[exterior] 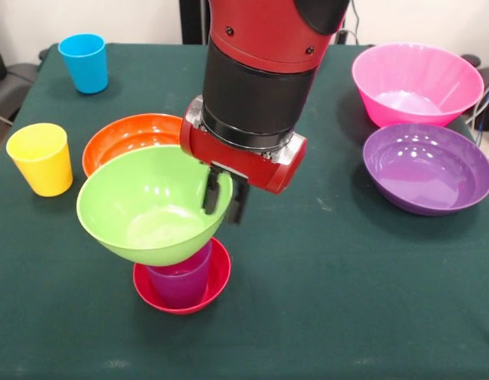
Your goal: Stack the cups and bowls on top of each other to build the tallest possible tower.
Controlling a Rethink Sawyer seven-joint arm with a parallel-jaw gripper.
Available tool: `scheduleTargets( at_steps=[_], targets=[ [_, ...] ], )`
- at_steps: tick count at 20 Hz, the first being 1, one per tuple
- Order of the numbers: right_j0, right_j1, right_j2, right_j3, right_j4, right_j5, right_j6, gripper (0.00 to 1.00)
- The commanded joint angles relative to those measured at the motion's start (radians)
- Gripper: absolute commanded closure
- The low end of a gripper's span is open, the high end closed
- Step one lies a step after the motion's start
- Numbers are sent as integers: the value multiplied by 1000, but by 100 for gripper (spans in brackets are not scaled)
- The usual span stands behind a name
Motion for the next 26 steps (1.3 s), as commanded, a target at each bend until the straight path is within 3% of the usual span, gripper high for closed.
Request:
scheduleTargets(
  at_steps=[1,18,26],
  targets=[
    [13,19,95,8,6,113,-116,0],
    [13,22,98,1,6,113,-119,0],
    [8,6,108,-20,19,167,-152,0]
  ],
)
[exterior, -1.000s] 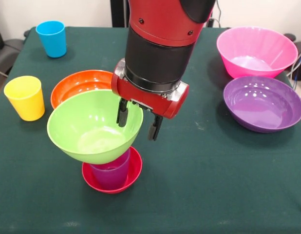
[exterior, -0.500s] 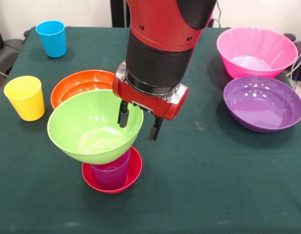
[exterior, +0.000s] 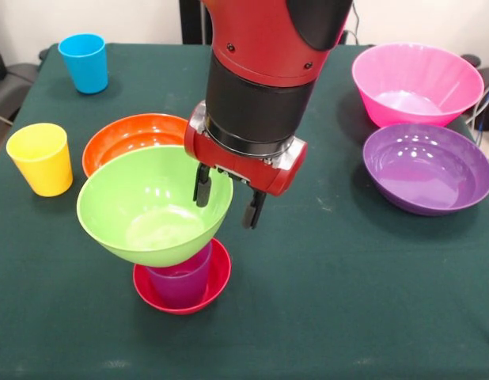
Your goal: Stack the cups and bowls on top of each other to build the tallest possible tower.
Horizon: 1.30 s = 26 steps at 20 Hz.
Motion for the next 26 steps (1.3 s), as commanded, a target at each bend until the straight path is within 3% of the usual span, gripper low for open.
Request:
scheduleTargets(
  at_steps=[1,8,12,18,26],
  targets=[
    [8,-12,108,-29,13,147,-157,0],
    [15,-18,103,-86,16,221,-174,0],
    [17,-36,98,-62,23,215,-173,0],
    [21,-16,98,-114,22,254,-168,0],
    [39,-44,83,-109,34,307,-138,0]
  ],
)
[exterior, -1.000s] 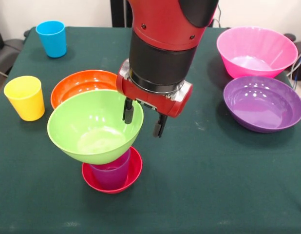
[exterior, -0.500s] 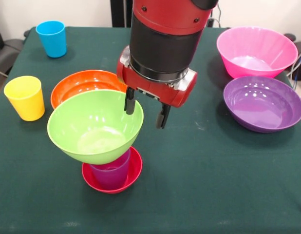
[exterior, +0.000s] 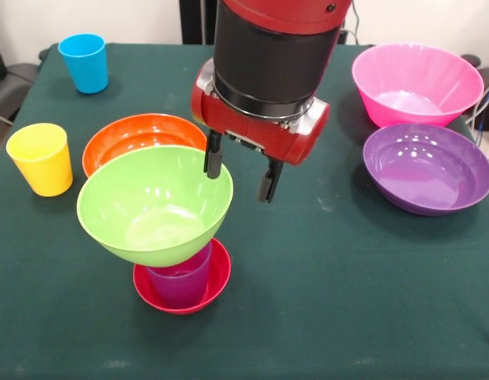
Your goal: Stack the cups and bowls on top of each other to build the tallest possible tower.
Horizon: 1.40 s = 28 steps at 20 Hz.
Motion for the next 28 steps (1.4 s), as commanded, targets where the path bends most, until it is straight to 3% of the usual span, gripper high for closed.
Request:
scheduleTargets(
  at_steps=[1,9,14,22,28],
  targets=[
    [34,-37,77,5,4,143,-133,0],
    [49,-93,58,44,16,216,-88,0],
    [56,-150,42,124,29,218,-53,0],
    [64,-248,18,334,51,94,-25,0],
    [61,-270,17,401,51,34,-11,0]
  ],
)
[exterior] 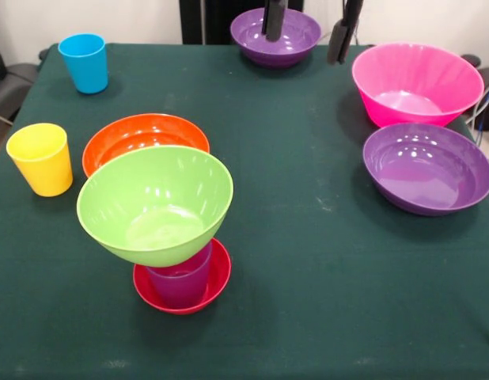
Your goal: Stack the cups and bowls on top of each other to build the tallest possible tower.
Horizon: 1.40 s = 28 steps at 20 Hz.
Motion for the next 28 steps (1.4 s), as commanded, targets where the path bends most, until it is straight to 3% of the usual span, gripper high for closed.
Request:
scheduleTargets(
  at_steps=[1,12,28],
  targets=[
    [8,-32,44,239,-14,-96,-13,0],
    [32,-37,33,349,-27,-271,64,0],
    [86,-43,-13,427,-5,-365,138,0]
  ],
)
